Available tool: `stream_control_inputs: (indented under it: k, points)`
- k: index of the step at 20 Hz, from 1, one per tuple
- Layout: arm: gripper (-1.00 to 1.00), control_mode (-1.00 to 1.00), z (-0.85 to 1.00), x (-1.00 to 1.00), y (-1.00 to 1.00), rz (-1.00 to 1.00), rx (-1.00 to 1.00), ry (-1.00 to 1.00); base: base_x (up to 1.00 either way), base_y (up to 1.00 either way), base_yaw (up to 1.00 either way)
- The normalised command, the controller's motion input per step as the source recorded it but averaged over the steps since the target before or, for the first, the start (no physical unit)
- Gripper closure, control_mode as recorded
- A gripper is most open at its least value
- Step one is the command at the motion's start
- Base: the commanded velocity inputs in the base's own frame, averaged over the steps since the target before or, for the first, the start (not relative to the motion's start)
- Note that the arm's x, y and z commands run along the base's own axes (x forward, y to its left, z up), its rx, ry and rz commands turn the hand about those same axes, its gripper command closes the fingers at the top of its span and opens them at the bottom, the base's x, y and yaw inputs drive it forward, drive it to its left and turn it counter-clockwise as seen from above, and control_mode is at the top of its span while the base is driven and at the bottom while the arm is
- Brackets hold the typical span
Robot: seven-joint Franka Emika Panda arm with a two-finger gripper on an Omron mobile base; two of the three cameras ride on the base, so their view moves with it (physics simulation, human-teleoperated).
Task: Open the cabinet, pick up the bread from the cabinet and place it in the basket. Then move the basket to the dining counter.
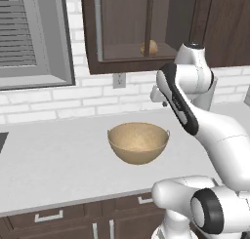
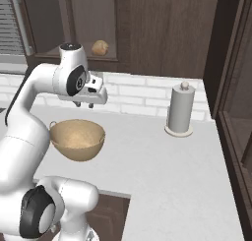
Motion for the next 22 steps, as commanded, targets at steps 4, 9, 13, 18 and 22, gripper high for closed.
stream_control_inputs:
  k: [4,9,13,18,22]
  points:
    - [-1.0,-1.0,0.0,-0.02,0.19,0.04,-0.03,0.01,0.0,0.0,0.0]
    - [-1.0,-1.0,0.05,0.01,0.94,0.02,-0.18,-0.08,0.0,0.0,0.0]
    - [-1.0,-1.0,0.24,0.0,1.0,0.07,-0.08,-0.13,0.0,0.0,0.0]
    - [-1.0,-1.0,0.69,0.0,0.96,0.03,-0.06,-0.3,0.0,0.0,0.0]
    - [-1.0,-1.0,0.8,0.03,0.77,0.01,0.0,-0.28,0.0,0.0,0.0]
